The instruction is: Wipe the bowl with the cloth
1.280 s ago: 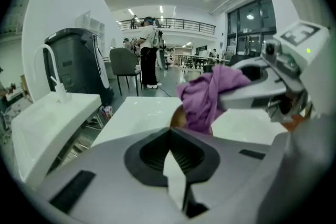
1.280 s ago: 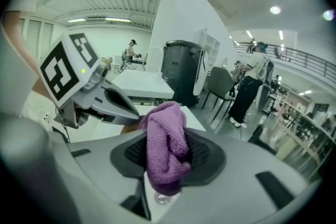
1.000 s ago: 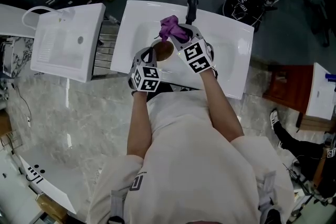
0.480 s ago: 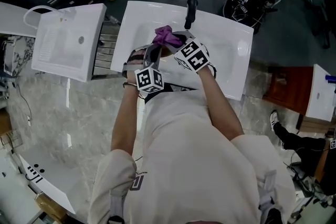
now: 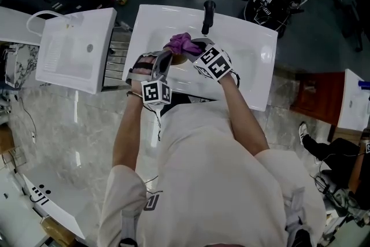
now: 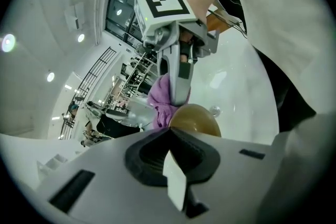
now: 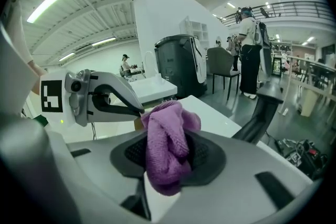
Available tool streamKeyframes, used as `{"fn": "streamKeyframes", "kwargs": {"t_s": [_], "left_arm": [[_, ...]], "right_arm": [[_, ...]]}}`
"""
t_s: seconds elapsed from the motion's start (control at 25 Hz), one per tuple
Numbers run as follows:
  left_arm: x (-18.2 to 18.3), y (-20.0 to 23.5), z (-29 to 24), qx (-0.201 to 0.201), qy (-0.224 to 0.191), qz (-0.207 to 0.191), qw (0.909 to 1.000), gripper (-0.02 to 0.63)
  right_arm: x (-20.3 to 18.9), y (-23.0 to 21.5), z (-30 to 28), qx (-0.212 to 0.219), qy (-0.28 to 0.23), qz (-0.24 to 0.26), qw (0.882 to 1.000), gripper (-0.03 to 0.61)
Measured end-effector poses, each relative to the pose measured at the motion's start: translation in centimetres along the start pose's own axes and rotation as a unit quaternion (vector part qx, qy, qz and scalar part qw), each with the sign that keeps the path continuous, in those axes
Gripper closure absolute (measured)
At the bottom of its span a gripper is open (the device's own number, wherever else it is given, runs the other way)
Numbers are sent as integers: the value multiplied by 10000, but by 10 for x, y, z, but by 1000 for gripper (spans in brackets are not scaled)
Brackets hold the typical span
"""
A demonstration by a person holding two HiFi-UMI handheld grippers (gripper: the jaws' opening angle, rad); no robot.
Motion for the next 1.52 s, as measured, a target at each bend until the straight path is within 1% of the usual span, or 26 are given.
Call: {"fn": "streamKeyframes", "kwargs": {"t_s": [0.12,0.16,0.2,0.24,0.28,0.32,0.4,0.44,0.6,0.64,0.72,0.8,0.84,0.88,0.92,0.96,1.0,1.08,1.12,1.16,1.24,1.28,1.36,1.44,1.48,1.52], "left_arm": [[-2,9,3,135,-36,40,9999,604],[-3,13,3,172,-58,122,9998,604],[-5,16,3,206,-85,288,9993,604],[-8,20,3,246,-115,562,9981,604],[-12,25,3,304,-147,933,9951,604],[-17,29,4,377,-185,1360,9898,604],[-27,37,7,516,-285,2187,9740,604],[-31,41,9,564,-344,2531,9652,604],[-45,49,14,699,-551,3602,9286,603],[-49,51,15,744,-606,3864,9173,603],[-59,52,18,844,-707,4446,8889,603],[-68,50,20,950,-786,5036,8551,604],[-70,50,20,1015,-838,5331,8358,603],[-71,50,19,1089,-903,5639,8136,604],[-73,50,19,1165,-969,5963,7884,603],[-75,49,18,1240,-1030,6299,7597,603],[-79,48,17,1310,-1094,6646,7275,603],[-86,43,16,1424,-1248,7315,6550,603],[-89,40,15,1459,-1320,7584,6214,604],[-91,38,14,1471,-1363,7783,5950,604],[-92,33,10,1460,-1379,8060,5569,604],[-92,30,8,1461,-1402,8200,5353,603],[-95,25,6,1498,-1489,8481,4858,604],[-97,19,4,1550,-1564,8699,4413,603],[-98,16,4,1569,-1621,8803,4173,603],[-99,14,4,1584,-1699,8905,3914,604]], "right_arm": [[-2,-5,2,-46,-5,-107,9999,454],[-3,-7,3,-66,1,-122,9999,454],[-3,-8,3,-88,3,-135,9999,454],[-4,-10,4,-108,-1,-151,9998,454],[-4,-10,4,-121,-11,-165,9998,454],[-4,-10,5,-121,-25,-172,9998,455],[-3,-10,6,-93,-62,-128,9999,456],[-1,-9,7,-81,-85,-89,9999,456],[6,-7,10,72,-301,-146,9994,456],[8,-6,10,132,-361,-191,9991,456],[9,-3,11,218,-430,-231,9986,456],[9,-1,11,274,-482,-245,9982,456],[10,-2,12,276,-516,-251,9980,456],[11,-3,12,250,-555,-254,9978,456],[13,-5,12,205,-605,-263,9976,456],[15,-6,12,161,-673,-292,9972,456],[18,-8,13,137,-762,-341,9964,456],[22,-7,15,173,-963,-467,9941,456],[23,-5,15,210,-1033,-513,9931,456],[24,-4,15,231,-1068,-524,9926,456],[25,-4,16,255,-1093,-484,9925,456],[26,-3,16,298,-1119,-479,9921,456],[28,1,16,463,-1189,-484,9906,456],[30,8,15,631,-1217,-436,9896,457],[30,11,14,715,-1222,-420,9890,457],[30,15,14,813,-1221,-414,9883,457]]}}
Point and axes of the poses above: the fingertips, and each gripper's own axes: z backward along the fingers, y to its left, x out of its top, the point moved 3 cm from there along z, backward along the fingers, and after that the axes turned 8 degrees about -y, right-handed, at the moved point
